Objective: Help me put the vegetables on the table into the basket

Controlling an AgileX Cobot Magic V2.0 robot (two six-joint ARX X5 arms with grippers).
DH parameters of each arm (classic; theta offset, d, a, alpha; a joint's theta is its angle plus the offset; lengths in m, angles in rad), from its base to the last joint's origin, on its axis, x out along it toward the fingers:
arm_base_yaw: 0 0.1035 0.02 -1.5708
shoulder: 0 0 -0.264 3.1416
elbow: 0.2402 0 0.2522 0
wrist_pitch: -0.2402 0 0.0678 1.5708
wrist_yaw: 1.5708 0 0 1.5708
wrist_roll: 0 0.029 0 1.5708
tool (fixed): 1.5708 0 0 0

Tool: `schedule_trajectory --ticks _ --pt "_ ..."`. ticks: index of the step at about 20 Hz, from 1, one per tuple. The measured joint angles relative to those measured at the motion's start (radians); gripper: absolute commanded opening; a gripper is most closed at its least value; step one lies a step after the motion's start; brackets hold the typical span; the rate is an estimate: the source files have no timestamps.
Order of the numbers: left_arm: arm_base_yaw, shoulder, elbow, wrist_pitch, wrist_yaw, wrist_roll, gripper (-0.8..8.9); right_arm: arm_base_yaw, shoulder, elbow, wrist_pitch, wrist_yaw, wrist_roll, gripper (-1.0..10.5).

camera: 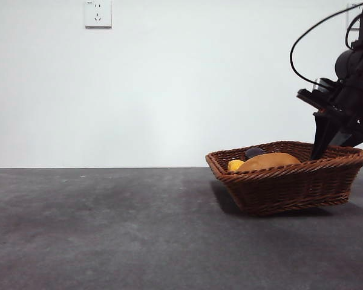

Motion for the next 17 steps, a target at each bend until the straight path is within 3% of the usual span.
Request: schedule_trajectory --ticks 9,12,17 --pt "-0.009 -0.23 -0.288 -0.003 0.006 -0.001 -0.03 -0.023 0.116 0.058 -0.013 -0.023 -0.047 0.2" --pt "-0.009 -0.269 -0.288 -0.002 0.006 -0.01 -0.03 -0.015 0.117 0.063 -0.011 0.032 -0.066 5.3" --pt "-0.009 -0.319 -0.288 -0.002 0.005 -0.012 -0.03 -0.017 0.013 0.063 -0.019 0.211 -0.074 5.3"
